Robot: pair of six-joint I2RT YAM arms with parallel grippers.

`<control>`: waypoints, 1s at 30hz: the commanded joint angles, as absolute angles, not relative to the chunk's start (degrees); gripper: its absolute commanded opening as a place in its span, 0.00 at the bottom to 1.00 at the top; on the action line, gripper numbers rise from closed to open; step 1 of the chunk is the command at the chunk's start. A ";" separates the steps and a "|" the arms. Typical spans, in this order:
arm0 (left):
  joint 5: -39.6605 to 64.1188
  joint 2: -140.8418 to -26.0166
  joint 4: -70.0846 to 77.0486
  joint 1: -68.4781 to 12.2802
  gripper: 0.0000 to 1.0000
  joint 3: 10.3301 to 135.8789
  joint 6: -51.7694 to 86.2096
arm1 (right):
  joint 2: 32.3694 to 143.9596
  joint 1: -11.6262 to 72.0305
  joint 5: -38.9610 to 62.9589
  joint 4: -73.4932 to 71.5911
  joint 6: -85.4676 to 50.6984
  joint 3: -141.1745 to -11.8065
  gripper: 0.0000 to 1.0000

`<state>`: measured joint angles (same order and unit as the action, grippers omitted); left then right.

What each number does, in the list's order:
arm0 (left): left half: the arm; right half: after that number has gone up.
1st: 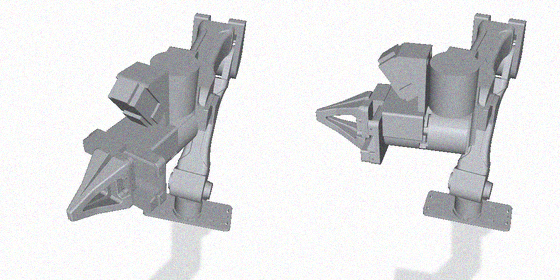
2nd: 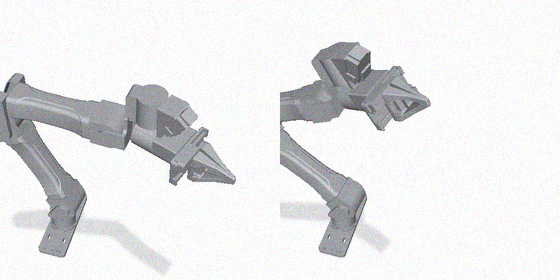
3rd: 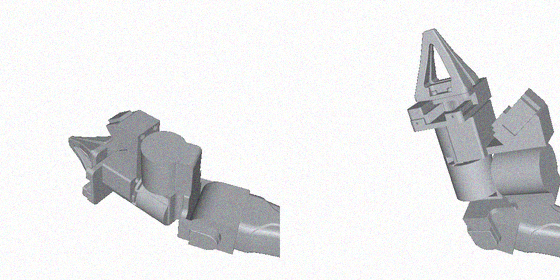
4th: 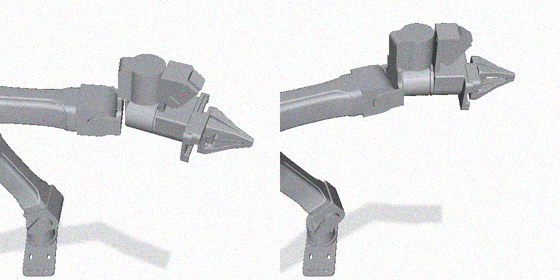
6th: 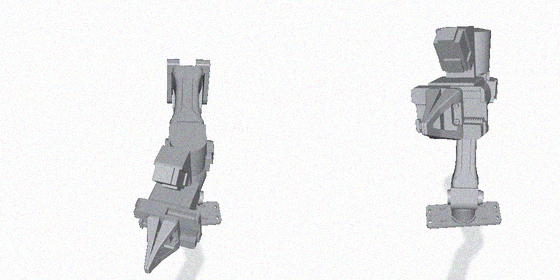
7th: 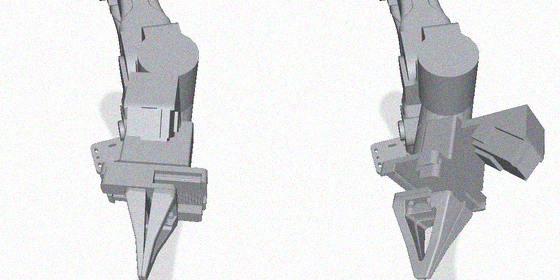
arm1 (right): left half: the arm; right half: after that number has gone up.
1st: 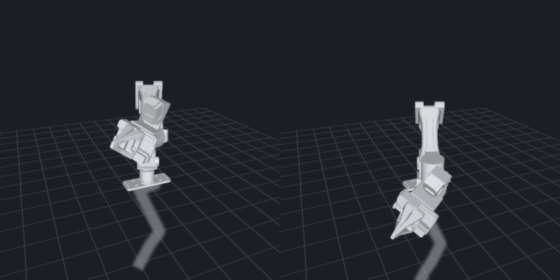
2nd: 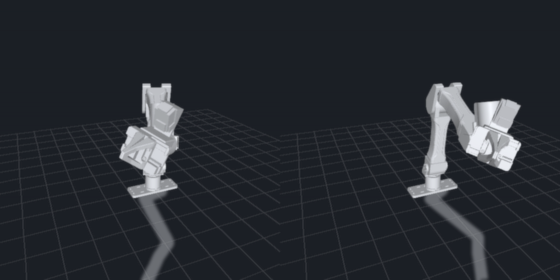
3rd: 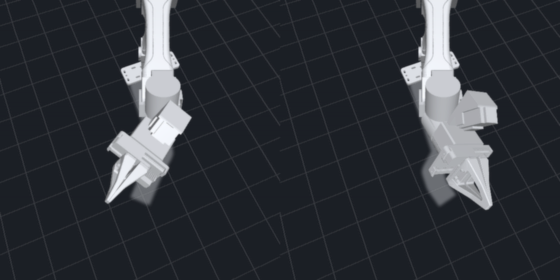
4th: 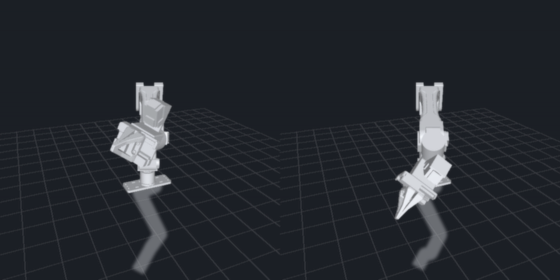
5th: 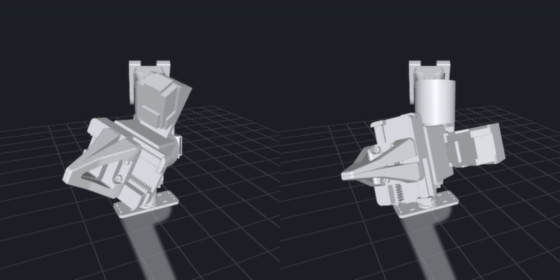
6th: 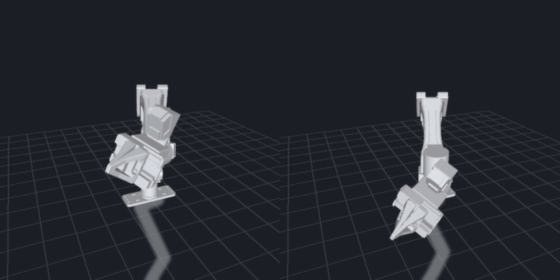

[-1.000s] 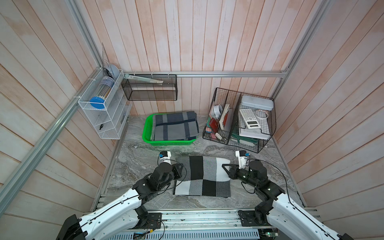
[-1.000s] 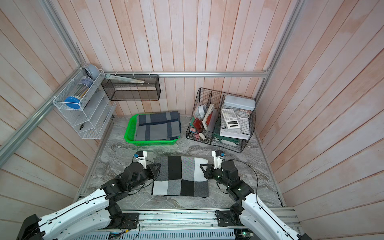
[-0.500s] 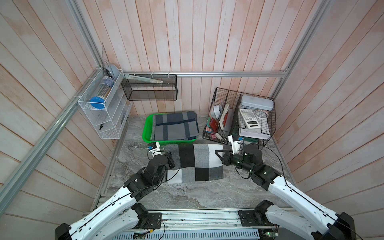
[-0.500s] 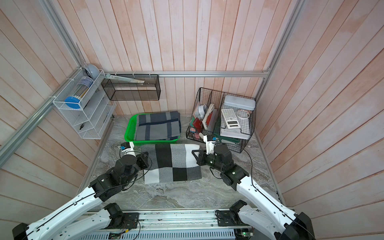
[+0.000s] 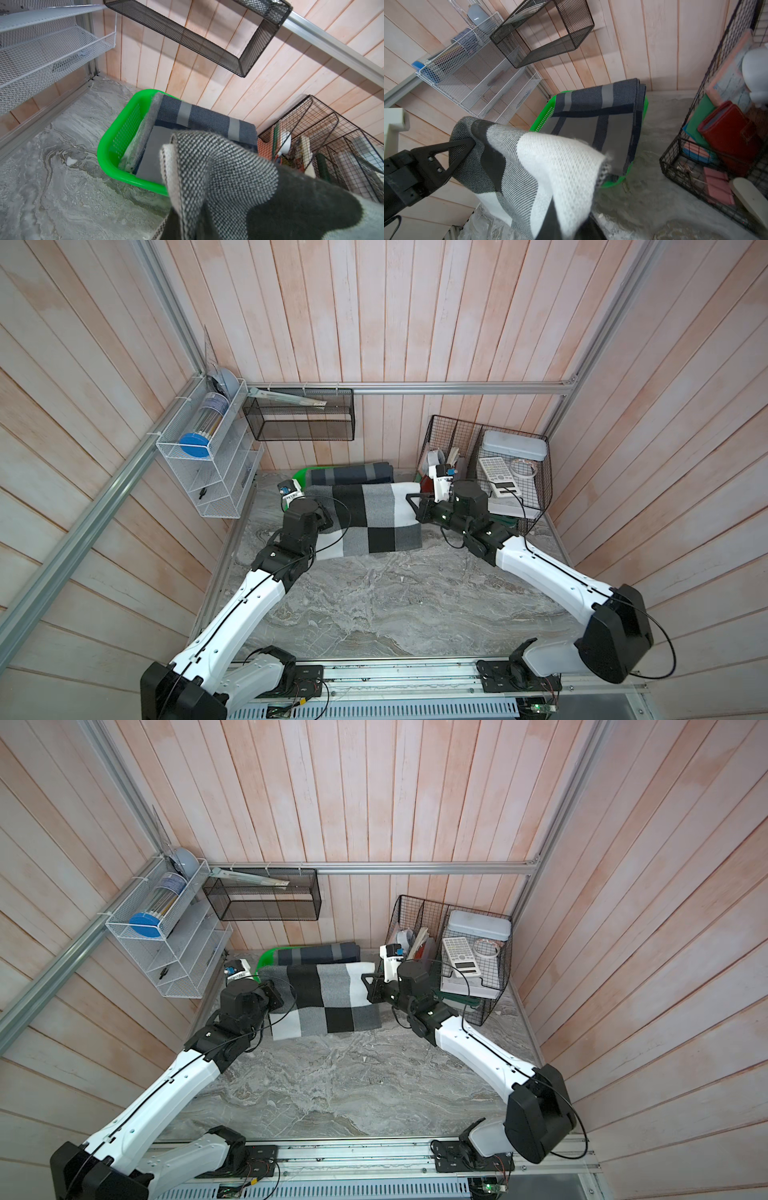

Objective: Put the folded scarf in the basket
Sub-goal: Place the scarf in the basket.

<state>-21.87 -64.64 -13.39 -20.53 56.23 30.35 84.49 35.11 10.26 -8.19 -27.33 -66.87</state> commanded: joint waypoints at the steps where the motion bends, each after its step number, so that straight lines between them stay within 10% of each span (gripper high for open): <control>1: -21.41 -67.49 -7.64 -16.81 0.00 60.22 26.26 | 90.10 34.27 7.27 -10.52 -22.68 -73.85 0.00; 30: -14.43 -97.71 -0.26 -5.47 0.00 81.28 23.99 | 120.62 28.46 15.61 -6.51 -20.70 -106.38 0.00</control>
<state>-13.21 -96.51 -3.03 -7.03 77.95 24.38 119.63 30.09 15.88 -5.69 -20.91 -103.55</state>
